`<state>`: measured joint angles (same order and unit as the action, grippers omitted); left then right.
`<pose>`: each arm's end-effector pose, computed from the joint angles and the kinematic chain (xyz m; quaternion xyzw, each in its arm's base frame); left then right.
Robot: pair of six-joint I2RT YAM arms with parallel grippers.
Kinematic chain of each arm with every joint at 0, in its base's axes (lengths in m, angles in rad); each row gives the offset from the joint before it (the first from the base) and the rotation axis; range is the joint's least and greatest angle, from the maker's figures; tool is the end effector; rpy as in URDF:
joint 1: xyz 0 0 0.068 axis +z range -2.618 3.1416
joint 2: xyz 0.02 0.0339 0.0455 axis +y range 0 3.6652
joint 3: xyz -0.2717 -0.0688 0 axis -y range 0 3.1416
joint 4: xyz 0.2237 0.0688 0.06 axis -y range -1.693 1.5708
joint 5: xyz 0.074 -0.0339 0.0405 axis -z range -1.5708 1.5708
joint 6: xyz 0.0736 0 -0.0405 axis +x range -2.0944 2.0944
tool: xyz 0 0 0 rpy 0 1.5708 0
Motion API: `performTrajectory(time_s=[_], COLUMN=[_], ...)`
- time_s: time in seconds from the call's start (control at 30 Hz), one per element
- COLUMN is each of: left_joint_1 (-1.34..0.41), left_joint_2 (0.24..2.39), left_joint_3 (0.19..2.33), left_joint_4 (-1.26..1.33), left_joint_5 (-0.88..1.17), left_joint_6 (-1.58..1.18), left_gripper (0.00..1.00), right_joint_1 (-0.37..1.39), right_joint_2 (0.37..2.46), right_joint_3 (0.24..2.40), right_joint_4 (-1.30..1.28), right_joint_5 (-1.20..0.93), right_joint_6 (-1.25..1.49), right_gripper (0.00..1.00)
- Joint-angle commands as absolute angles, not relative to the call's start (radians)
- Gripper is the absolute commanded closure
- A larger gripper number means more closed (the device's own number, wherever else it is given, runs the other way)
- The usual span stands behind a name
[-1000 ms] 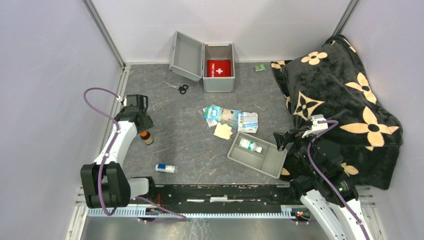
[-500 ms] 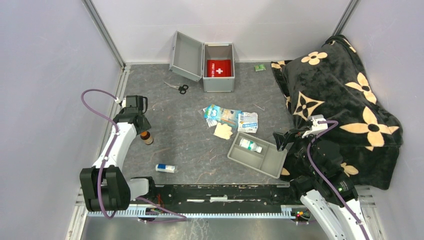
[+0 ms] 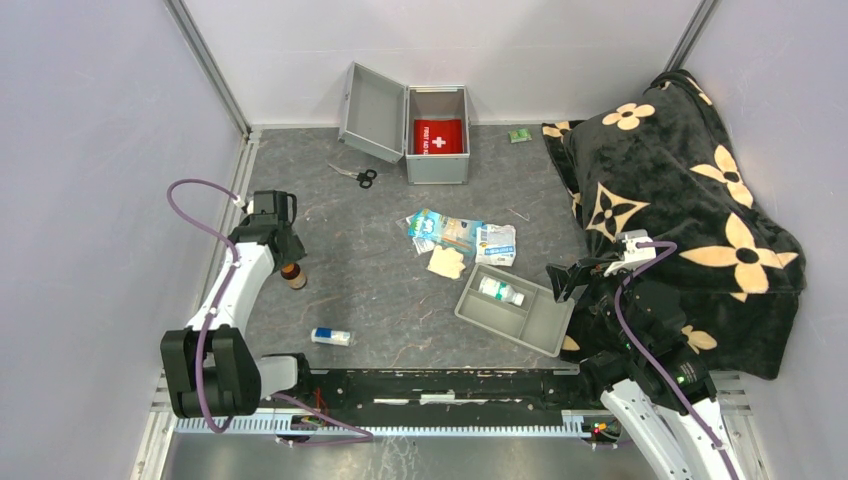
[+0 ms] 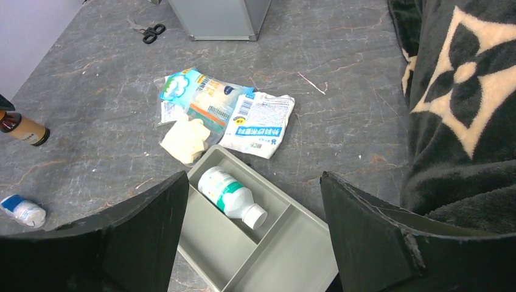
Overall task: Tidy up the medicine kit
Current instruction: Pick up the pill bottle at the center of the board.
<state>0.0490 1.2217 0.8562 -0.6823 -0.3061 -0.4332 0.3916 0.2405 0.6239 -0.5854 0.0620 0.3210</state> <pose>0.2281 0.0334 0.2200 -0.2662 0.9177 0.0958 0.2789 0.0809 0.0285 0.2880 -0.0077 0.7746 0.1979 0.6006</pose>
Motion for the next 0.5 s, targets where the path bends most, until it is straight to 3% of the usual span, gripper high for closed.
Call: performTrajectory(time_s=[0.0,0.13,0.47], left_joint_1=[0.052,0.054,0.052], left_joint_2=[1.247,1.243,1.231], left_joint_3=[0.862,0.862,0.869], left_joint_4=[-0.672,-0.673,-0.675], left_joint_5=[-0.268,-0.267,-0.262], left_joint_6=[-0.443,-0.440,-0.429], left_gripper=[0.46,0.50,0.88], right_joint_1=[0.391,0.390,0.390], right_joint_2=[0.230,0.231,0.229], right_joint_3=[0.624,0.624,0.621], right_joint_4=[-0.570,-0.571,-0.574], right_joint_5=[0.077,0.079,0.070], right_joint_6=[0.323,0.322,0.318], right_gripper=[0.14,0.14,0.14])
